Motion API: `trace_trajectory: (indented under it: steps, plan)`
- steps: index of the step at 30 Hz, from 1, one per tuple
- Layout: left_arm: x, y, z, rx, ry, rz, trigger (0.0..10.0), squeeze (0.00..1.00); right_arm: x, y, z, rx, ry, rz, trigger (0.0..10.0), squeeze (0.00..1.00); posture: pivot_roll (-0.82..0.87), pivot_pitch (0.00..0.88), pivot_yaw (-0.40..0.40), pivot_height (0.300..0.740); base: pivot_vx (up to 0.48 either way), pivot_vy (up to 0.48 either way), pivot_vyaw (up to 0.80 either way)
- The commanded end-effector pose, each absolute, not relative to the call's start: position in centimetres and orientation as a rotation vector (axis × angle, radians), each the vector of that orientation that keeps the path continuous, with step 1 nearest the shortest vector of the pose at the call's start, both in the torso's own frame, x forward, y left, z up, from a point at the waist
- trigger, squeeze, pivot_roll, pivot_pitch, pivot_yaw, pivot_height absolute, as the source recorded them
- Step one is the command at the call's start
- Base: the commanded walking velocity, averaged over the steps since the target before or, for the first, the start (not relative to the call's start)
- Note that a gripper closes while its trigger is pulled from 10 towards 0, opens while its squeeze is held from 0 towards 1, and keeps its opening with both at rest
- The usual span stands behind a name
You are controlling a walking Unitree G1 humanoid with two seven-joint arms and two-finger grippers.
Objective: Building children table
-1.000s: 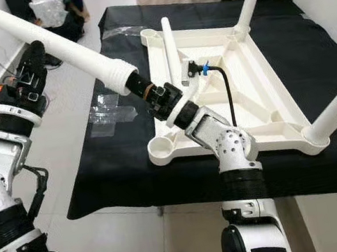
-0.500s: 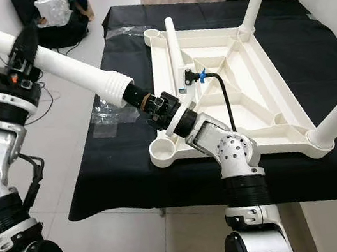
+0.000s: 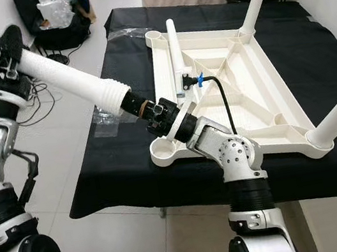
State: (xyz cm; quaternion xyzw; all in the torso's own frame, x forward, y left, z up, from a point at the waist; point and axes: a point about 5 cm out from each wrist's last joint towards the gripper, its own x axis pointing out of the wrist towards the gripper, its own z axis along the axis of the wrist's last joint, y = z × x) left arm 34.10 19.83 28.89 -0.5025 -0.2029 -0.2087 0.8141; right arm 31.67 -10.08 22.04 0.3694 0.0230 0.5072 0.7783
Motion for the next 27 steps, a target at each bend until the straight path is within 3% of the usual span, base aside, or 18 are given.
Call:
trace_trajectory:
  steps: [1, 5, 6, 10, 11, 21, 22, 27]
  plan:
    - [34.2, 20.0, 28.5, -1.041, -0.417, -0.419, 0.0, 0.00, 31.3, -10.1, 22.8, 0.787, 0.017, 1.135, 0.0, 0.00, 0.03, 0.071, -0.068, 0.740, 0.000, 0.000, 0.00]
    - [34.2, 19.8, 28.1, -1.042, -0.395, -0.402, 0.0, 0.00, 31.2, -10.1, 22.7, 0.726, 0.018, 1.137, 0.0, 0.00, 0.03, 0.069, -0.068, 0.740, 0.000, 0.000, 0.00]
    - [34.3, 19.7, 27.9, -1.042, -0.377, -0.401, 2.7, 0.00, 31.4, -10.2, 22.6, 0.705, 0.024, 1.117, 1.3, 0.00, 0.03, 0.069, -0.068, 0.740, 0.000, 0.000, 0.00]
    - [34.4, 19.6, 27.8, -1.044, -0.355, -0.404, 2.7, 0.00, 31.6, -10.4, 22.5, 0.682, 0.033, 1.094, 1.3, 0.00, 0.03, 0.069, -0.068, 0.740, 0.000, 0.000, 0.00]
    - [34.4, 19.5, 27.7, -1.043, -0.353, -0.398, 10.0, 0.00, 32.1, -10.7, 22.3, 0.676, 0.032, 1.069, 10.0, 1.00, 0.03, 0.068, -0.067, 0.740, 0.000, 0.000, 0.00]
    - [34.2, 19.8, 27.5, -1.064, -0.351, -0.322, 10.0, 0.00, 33.4, -12.0, 22.0, 0.620, 0.043, 1.008, 10.0, 1.00, 0.03, 0.070, -0.069, 0.740, 0.000, 0.000, 0.00]
    - [34.0, 19.8, 27.6, -1.050, -0.358, -0.326, 0.0, 0.00, 33.5, -12.0, 21.8, 0.607, 0.054, 1.000, 10.0, 0.00, 0.03, 0.070, -0.068, 0.740, 0.000, 0.000, 0.00]
    - [33.8, 19.7, 28.0, -1.024, -0.364, -0.324, 0.0, 0.00, 33.7, -12.2, 21.1, 0.476, 0.074, 0.979, 10.0, 0.00, 0.04, 0.071, -0.068, 0.740, 0.000, 0.000, 0.00]
